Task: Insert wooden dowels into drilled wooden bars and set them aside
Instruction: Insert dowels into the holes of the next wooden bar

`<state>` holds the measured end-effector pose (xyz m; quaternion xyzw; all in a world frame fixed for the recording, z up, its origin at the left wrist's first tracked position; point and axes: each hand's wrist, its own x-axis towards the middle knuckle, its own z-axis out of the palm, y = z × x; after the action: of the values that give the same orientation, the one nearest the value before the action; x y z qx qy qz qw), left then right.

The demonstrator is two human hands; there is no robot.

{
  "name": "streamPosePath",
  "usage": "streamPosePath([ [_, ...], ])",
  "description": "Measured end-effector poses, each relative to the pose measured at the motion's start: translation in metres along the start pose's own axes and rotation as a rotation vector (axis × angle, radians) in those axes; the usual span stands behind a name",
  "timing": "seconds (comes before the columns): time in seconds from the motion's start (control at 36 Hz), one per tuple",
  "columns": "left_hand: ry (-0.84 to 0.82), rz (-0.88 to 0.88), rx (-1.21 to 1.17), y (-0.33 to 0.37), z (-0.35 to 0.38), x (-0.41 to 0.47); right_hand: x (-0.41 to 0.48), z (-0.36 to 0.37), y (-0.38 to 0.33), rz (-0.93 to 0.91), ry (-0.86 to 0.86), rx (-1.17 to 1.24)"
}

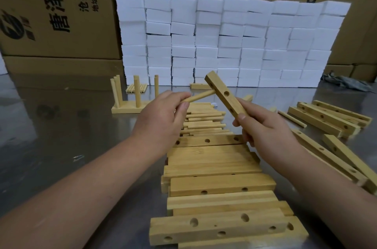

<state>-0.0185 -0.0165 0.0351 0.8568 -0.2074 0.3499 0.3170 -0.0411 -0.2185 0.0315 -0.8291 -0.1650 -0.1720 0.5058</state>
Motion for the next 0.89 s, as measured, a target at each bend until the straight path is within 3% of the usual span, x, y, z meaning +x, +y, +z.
streamPosePath([
  [0.47,0.066,-0.032,-0.012,0.0013,-0.0036,-0.0023,-0.0023,-0.0016,-0.0022,0.015,-0.033,0.029],
  [0.89,-0.015,-0.079,-0.090,0.0008,-0.0025,-0.0022,-0.0045,-0.0037,-0.0082,0.003,-0.095,0.057],
])
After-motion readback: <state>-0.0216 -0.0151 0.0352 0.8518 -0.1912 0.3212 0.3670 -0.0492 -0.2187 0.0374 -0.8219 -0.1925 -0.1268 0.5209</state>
